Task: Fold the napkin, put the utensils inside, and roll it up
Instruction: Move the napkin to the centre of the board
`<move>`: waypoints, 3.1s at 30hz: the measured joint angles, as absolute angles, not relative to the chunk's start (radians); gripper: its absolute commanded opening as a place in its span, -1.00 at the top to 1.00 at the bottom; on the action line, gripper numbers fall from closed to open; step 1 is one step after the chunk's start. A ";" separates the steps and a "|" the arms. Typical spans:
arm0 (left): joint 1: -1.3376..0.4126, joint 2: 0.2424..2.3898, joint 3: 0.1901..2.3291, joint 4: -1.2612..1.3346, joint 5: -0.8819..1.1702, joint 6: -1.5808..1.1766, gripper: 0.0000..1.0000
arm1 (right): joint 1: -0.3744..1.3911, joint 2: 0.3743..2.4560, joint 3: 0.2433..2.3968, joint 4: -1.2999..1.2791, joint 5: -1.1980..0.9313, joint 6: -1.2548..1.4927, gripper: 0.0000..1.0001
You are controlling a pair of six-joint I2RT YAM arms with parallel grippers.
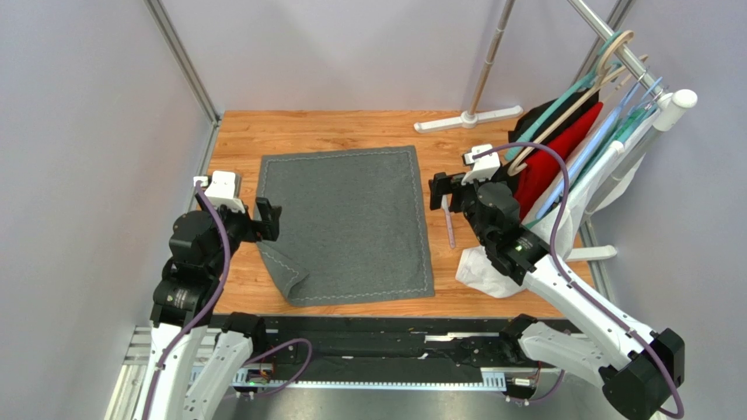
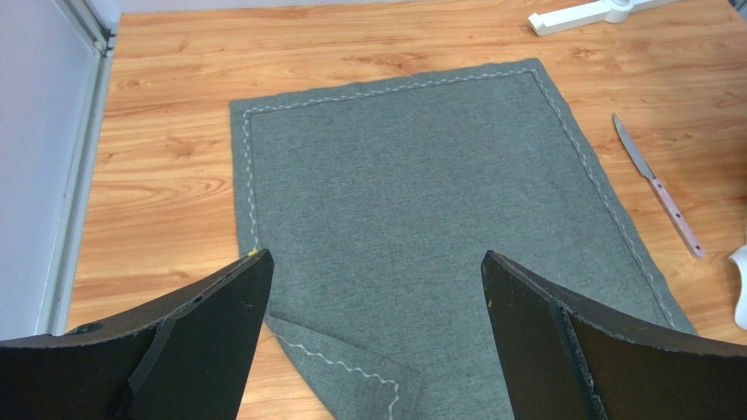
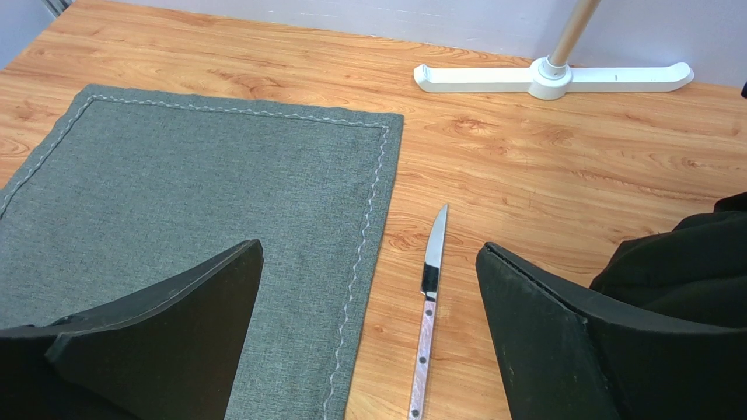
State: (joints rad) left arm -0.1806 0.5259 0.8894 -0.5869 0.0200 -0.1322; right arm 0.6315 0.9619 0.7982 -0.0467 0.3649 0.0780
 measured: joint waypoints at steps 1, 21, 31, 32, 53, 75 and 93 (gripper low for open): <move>-0.181 0.528 0.889 -0.587 0.021 -0.133 -0.98 | 0.631 0.962 0.798 -0.047 0.365 0.078 -0.96; -0.181 0.548 0.889 -0.587 0.025 -0.145 -0.89 | 0.620 0.962 0.798 -0.049 0.353 0.083 -0.88; -0.320 0.643 0.800 -0.510 -0.047 -0.365 -0.77 | 0.683 1.098 0.805 -0.047 0.208 0.147 -0.85; -0.364 0.674 0.798 -0.523 -0.093 -0.383 -0.76 | 0.690 1.112 0.805 -0.047 0.192 0.157 -0.85; -0.518 1.158 0.734 -0.567 -0.444 -0.652 -0.89 | 0.697 1.349 0.888 -0.063 0.083 0.300 -0.79; -0.232 1.657 0.904 -0.106 -0.103 -0.596 -0.90 | 0.735 1.874 1.214 -0.158 0.070 0.368 -0.78; -0.220 1.824 1.095 -0.099 0.031 -0.571 -0.88 | 0.594 1.990 1.309 -0.215 0.017 0.464 -0.78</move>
